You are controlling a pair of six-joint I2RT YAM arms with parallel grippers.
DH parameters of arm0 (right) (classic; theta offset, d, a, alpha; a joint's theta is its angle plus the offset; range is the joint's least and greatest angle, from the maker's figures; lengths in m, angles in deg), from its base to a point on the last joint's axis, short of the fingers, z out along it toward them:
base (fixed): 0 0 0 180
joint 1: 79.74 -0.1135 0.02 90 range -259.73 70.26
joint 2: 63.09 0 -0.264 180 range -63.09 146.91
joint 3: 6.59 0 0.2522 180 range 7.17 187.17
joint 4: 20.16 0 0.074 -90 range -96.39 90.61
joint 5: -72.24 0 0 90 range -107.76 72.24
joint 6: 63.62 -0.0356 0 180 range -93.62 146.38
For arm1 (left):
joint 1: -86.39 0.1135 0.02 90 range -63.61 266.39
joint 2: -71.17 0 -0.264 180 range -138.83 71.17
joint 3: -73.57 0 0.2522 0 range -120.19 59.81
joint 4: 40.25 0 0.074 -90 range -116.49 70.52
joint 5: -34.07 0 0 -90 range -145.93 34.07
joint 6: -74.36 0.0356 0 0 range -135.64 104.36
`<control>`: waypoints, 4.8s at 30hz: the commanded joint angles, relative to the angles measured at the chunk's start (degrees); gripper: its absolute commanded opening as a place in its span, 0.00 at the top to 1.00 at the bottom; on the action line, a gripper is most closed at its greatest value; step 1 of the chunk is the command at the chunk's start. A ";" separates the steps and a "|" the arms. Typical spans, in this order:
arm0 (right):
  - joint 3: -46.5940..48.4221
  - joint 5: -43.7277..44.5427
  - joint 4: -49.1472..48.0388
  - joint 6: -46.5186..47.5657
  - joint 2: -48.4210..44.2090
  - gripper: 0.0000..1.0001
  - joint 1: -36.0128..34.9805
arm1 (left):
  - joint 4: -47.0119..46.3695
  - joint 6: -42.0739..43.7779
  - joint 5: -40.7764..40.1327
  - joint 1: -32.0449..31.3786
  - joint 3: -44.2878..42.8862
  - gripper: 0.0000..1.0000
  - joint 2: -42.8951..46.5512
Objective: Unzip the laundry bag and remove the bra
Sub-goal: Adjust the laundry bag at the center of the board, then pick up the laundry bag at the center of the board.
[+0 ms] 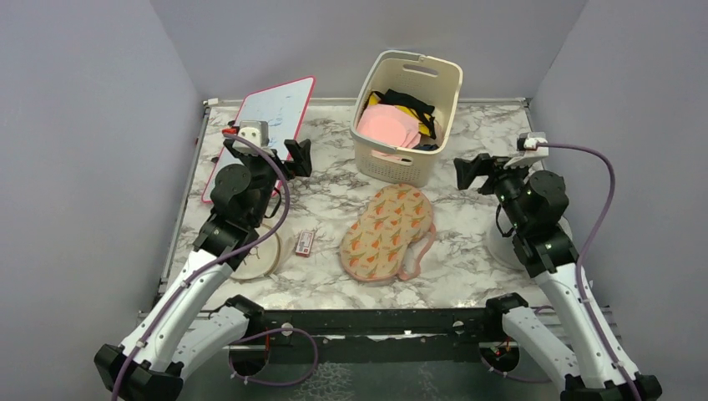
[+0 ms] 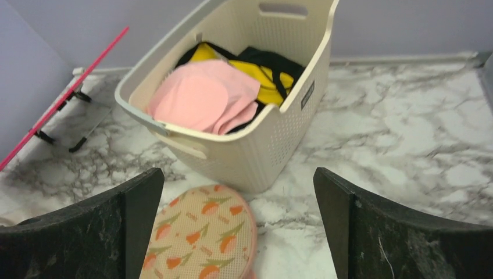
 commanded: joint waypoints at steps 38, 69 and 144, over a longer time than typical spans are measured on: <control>-14.36 -21.29 -5.80 -22.14 31.27 0.00 -30.38 | 1.10 16.90 15.53 -18.02 -6.52 0.01 -21.77; 1.70 15.88 27.72 -25.04 23.06 0.00 -25.97 | -14.50 56.95 31.82 -31.33 22.18 0.01 -12.70; -2.90 10.23 27.25 -26.08 15.78 0.00 -25.96 | 11.17 34.29 5.04 -36.71 1.35 1.00 -28.50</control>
